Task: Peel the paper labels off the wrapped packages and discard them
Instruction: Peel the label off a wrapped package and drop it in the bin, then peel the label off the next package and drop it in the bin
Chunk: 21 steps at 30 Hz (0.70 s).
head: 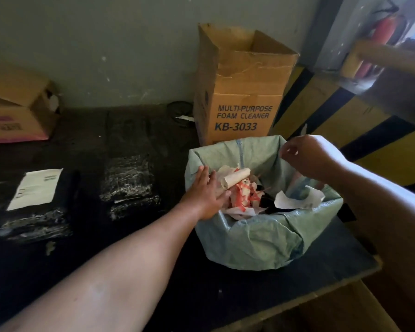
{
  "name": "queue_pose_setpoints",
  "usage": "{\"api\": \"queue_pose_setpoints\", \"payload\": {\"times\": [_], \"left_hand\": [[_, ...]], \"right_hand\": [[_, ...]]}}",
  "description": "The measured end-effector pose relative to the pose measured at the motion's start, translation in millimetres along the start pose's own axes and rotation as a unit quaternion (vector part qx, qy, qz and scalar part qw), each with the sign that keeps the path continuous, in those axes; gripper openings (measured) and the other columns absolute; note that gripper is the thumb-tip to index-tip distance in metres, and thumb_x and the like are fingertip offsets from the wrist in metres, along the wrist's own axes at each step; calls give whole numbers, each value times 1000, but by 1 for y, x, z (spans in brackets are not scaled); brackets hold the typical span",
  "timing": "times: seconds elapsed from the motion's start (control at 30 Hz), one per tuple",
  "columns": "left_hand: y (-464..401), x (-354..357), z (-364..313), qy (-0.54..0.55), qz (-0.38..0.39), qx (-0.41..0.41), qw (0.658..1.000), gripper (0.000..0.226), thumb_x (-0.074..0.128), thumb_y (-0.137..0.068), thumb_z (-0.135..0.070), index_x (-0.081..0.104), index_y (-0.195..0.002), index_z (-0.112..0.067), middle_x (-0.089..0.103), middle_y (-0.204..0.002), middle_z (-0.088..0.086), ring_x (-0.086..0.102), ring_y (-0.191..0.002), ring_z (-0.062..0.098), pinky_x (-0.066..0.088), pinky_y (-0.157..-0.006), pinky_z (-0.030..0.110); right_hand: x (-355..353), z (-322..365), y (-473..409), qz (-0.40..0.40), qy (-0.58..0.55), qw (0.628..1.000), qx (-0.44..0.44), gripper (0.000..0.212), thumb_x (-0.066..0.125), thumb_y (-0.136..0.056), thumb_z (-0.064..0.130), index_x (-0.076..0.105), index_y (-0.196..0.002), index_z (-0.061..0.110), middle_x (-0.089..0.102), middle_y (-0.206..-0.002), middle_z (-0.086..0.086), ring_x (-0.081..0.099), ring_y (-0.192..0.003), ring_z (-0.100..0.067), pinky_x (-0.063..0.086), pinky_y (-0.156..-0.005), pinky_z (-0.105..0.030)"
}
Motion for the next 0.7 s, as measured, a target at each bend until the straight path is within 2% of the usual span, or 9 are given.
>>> {"api": "queue_pose_setpoints", "payload": {"times": [0.1, 0.17, 0.23, 0.3, 0.37, 0.43, 0.53, 0.63, 0.7], "left_hand": [[1, -2, -4, -29, 13, 56, 998, 86, 33, -99, -64, -2, -160, -16, -16, -167, 0, -13, -153, 15, 8, -125, 45], [7, -10, 6, -31, -9, 70, 997, 84, 35, -98, -65, 3, -161, -17, -9, -169, 1, -3, -155, 20, 14, -123, 48], [14, -25, 47, -27, -35, 33, 998, 84, 34, -98, -67, 6, -161, -20, -6, -169, 4, -2, -155, 21, 14, -123, 47], [23, -39, 98, -38, -57, -11, 998, 83, 33, -98, -67, 8, -161, -20, -4, -169, 6, -1, -155, 22, 12, -124, 46], [33, -52, 145, -39, -81, -53, 995, 83, 34, -98, -66, 10, -161, -18, -2, -169, 8, 0, -155, 24, 13, -123, 45], [40, -63, 192, -23, -103, -98, 990, 84, 35, -97, -67, 10, -161, -17, -3, -168, 10, 0, -155, 26, 15, -123, 46], [48, -68, 249, 24, -122, -153, 980, 89, 41, -95, -68, 9, -160, -17, -4, -168, 12, 0, -155, 28, 19, -122, 49], [48, -65, 285, 92, -111, -192, 971, 95, 44, -92, -70, 3, -161, -19, -8, -168, 8, -2, -155, 26, 17, -123, 46], [42, -63, 299, 120, -100, -190, 969, 100, 47, -89, -73, 0, -161, -21, -10, -168, 5, 0, -155, 24, 18, -122, 44]], "right_hand": [[18, 23, -3, 36, -31, 999, -5, 33, 62, -94, 39, 69, -120, 19, 71, -111, -3, 64, -92, -17, 49, -78, -25], [37, 45, -10, 45, -44, 997, -33, 37, 62, -93, 43, 67, -122, 21, 71, -112, -1, 61, -91, -13, 45, -78, -23], [61, 90, -24, 63, -57, 993, -80, 38, 62, -91, 47, 66, -122, 24, 70, -114, 1, 62, -94, -13, 47, -80, -23], [85, 137, -33, 91, -63, 986, -122, 40, 61, -91, 47, 65, -124, 25, 71, -112, 0, 65, -100, -16, 53, -83, -30], [110, 175, -40, 119, -74, 980, -140, 40, 61, -92, 46, 64, -125, 23, 71, -112, -3, 66, -103, -22, 53, -88, -35], [135, 205, -47, 139, -86, 975, -149, 42, 62, -92, 46, 64, -126, 22, 70, -117, -5, 65, -107, -23, 51, -91, -33], [176, 237, -54, 179, -104, 968, -141, 44, 61, -92, 46, 62, -130, 22, 67, -123, -5, 62, -113, -23, 46, -94, -28], [218, 258, -61, 223, -126, 960, -114, 54, 59, -91, 50, 52, -138, 25, 60, -131, -10, 60, -116, -26, 48, -97, -34], [238, 268, -67, 229, -144, 959, -86, 61, 57, -91, 54, 43, -144, 29, 50, -137, -11, 59, -115, -28, 50, -97, -37]]}}
Point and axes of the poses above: each hand's wrist, its own y-axis away from the middle knuckle, its own x-axis out of the palm, z = x × y, the point moved 8 cm from there along -y, towards the middle knuckle
